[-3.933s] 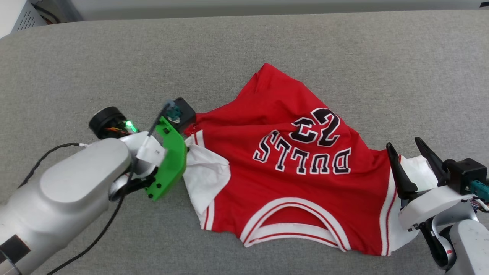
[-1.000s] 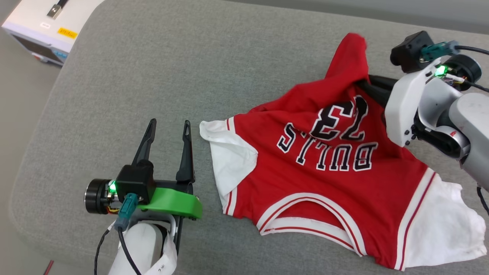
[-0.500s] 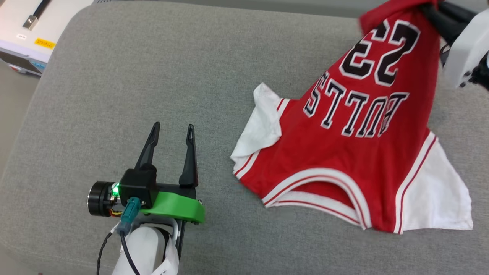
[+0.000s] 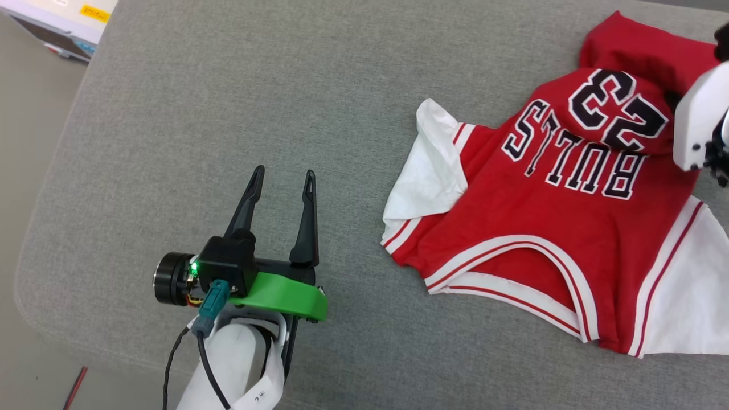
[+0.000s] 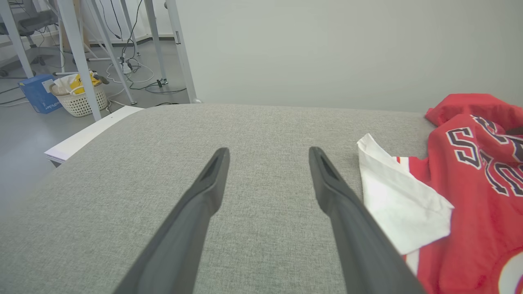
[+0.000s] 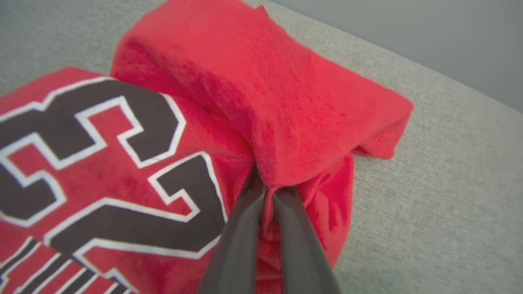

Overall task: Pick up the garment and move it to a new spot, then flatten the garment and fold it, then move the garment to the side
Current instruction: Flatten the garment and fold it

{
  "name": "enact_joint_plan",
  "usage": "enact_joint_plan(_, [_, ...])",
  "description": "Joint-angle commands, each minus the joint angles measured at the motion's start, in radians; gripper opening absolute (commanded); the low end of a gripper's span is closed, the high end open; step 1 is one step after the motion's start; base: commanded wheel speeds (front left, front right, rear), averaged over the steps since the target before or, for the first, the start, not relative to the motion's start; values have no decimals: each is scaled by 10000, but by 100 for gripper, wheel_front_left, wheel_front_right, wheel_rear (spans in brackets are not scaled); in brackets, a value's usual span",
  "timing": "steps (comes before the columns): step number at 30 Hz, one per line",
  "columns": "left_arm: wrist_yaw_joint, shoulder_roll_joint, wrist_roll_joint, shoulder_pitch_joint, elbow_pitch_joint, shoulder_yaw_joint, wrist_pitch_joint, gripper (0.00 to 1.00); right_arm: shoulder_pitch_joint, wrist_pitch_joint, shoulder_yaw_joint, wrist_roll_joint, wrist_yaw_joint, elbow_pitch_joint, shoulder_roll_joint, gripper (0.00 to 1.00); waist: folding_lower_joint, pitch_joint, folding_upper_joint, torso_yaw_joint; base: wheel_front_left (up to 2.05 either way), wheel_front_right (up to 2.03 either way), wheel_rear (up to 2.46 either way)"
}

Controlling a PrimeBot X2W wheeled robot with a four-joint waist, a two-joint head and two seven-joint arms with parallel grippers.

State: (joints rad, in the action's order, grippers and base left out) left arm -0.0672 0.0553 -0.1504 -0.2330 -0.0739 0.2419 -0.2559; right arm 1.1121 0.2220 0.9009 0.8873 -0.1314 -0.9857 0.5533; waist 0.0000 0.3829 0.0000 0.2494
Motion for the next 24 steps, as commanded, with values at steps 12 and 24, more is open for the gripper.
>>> enact_joint_plan(12, [100, -50, 351, 188, -240, -444, -59, 100, -885, -2708, 294, 257, 7, 105, -38, 100, 0, -785, 0, -439, 0, 0, 0])
enact_joint_plan(24, [733, 227, 640, 596, -173, -1318, -59, 100, -3024, -4831, -2407, -1248, 7, 2503, 124, 100, 0, -1849, 0, -1468, 0, 0, 0])
